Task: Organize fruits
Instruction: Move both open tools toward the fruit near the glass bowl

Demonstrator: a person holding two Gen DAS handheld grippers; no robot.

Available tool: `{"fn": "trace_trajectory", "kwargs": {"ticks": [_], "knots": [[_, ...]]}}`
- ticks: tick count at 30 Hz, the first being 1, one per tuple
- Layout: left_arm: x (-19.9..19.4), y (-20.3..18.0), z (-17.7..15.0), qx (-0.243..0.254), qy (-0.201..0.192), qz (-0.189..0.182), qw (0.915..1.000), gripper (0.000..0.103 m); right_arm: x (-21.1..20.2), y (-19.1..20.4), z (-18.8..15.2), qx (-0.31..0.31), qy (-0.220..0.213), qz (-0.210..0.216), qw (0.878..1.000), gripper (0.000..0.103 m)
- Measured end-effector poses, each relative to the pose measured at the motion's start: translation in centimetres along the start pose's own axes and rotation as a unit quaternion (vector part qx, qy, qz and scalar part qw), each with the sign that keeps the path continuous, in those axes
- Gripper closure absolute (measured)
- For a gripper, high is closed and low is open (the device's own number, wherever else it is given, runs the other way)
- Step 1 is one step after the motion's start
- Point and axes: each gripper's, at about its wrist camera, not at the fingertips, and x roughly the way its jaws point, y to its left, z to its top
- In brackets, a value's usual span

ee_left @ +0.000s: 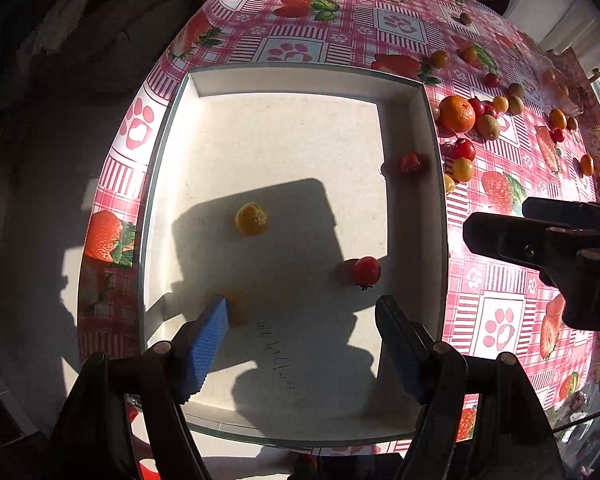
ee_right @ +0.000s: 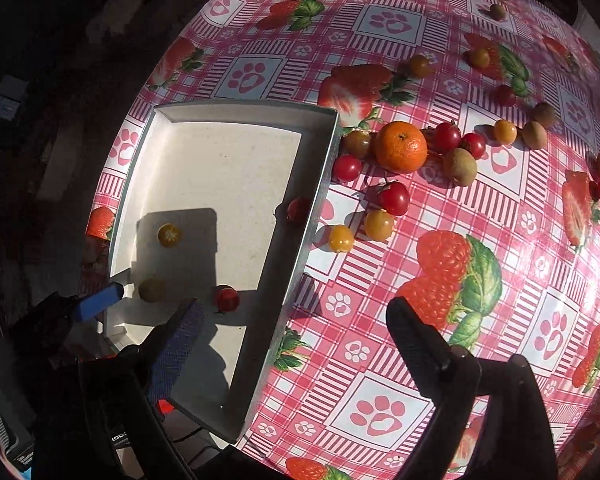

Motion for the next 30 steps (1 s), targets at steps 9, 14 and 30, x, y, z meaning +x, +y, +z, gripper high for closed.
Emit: {"fn": "trace_trajectory", "kwargs": {"ticks": [9, 14, 30], "knots": [[-0.3, -4.7, 1.2, 0.042, -0.002, -0.008, 0.9991, 0.027, -1.5, -5.4, -1.7, 0.045, -0.007, -0.010, 0.999, 0.009], [-0.5, -7.1, 1.7, 0.060, -0.004, -0.008, 0.9982, 0.027, -2.0, -8.4, -3.0, 0.067, -0.008, -0.015, 0.998, 0.009], [1.3, -13.5, 3.4, 0.066, 0.001, -0.014, 0.9977, 0.027, -2.4, -18.7, -7.3, 0.156, 0.002, -0.039, 0.987, 0.009]]}}
